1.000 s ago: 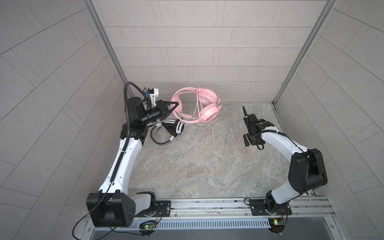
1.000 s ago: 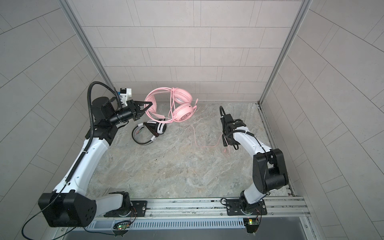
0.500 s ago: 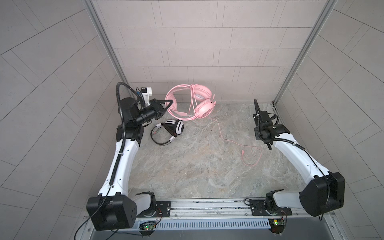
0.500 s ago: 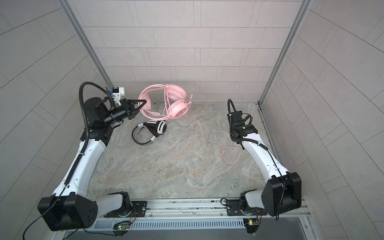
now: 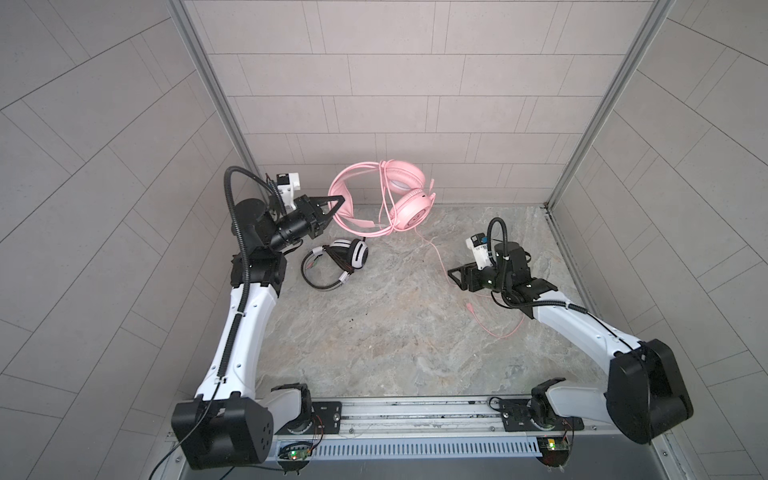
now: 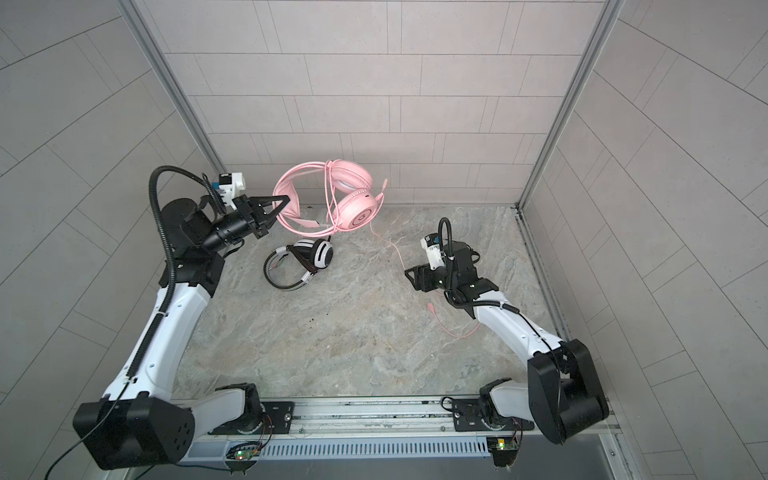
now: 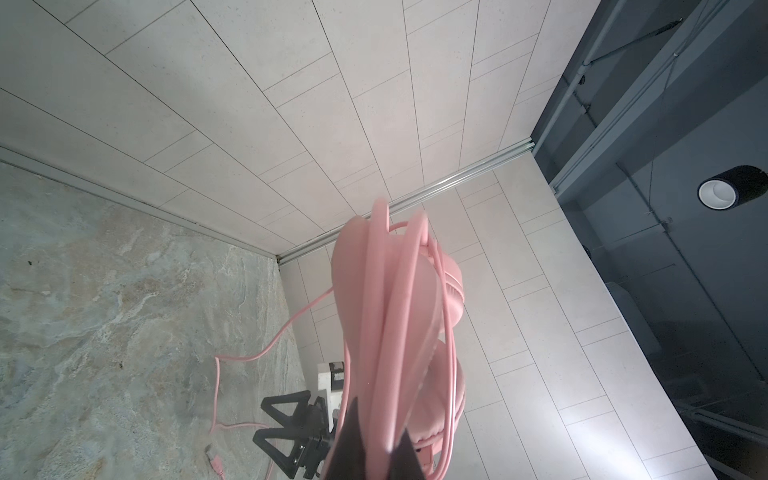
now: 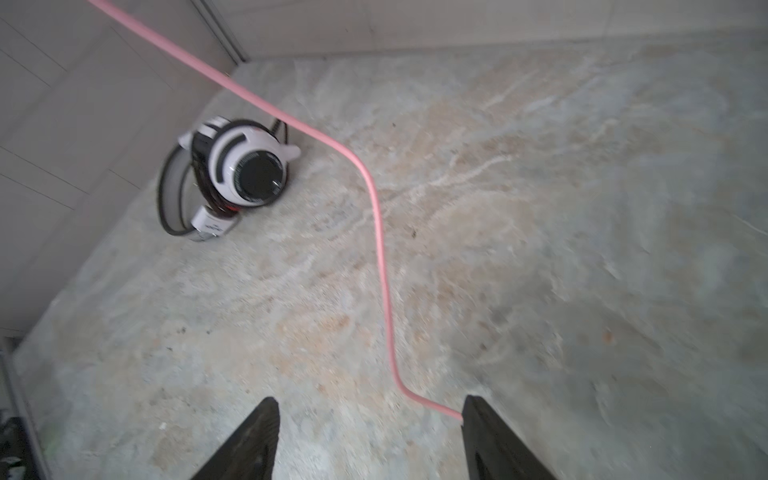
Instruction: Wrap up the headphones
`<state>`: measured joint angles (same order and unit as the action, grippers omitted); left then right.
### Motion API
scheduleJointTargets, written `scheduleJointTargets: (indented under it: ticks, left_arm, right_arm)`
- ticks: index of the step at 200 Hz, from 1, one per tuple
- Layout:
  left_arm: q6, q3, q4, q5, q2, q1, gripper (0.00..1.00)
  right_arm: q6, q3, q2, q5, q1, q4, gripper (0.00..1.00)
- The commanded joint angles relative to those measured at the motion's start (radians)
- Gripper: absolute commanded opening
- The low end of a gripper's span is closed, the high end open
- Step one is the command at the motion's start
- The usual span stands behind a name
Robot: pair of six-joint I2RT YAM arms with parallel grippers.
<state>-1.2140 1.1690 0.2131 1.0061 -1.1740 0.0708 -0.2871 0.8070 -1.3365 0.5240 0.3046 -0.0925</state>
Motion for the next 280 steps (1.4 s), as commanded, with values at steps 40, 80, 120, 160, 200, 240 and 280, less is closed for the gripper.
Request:
scheduleJointTargets:
  ticks: [40, 80, 120, 160, 200, 240, 280]
  left_arm:
    - [-0.002, 0.043, 0.009, 0.012, 0.05, -0.009, 0.0]
    - [-0.004, 0.053, -0.005, 0.024, 0.056, -0.009, 0.0]
    - [-0.006, 0.063, -0.015, 0.026, 0.057, -0.012, 0.0]
    - [-0.018, 0.071, -0.017, 0.039, 0.056, -0.012, 0.0]
    - [-0.047, 0.072, 0.002, 0.052, 0.048, -0.012, 0.0]
    - [-0.054, 0.082, 0.002, 0.055, 0.04, -0.01, 0.0]
    - [-0.038, 0.094, 0.007, 0.011, 0.026, -0.011, 0.0]
  right_arm:
    - [-0.043, 0.139, -0.127, 0.177, 0.093, -0.333, 0.72]
    - [-0.011, 0.213, -0.218, 0.187, 0.094, -0.339, 0.71]
    - [-0.06, 0.268, -0.302, 0.236, 0.113, -0.401, 0.71]
    - [-0.112, 0.309, -0.384, 0.25, 0.114, -0.475, 0.63]
    - [-0.266, 0.288, -0.453, 0.259, 0.115, -0.708, 0.43]
    - [-0.367, 0.279, -0.492, 0.256, 0.115, -0.851, 0.24]
    - [-0.395, 0.156, -0.421, 0.256, 0.121, -0.904, 0.01]
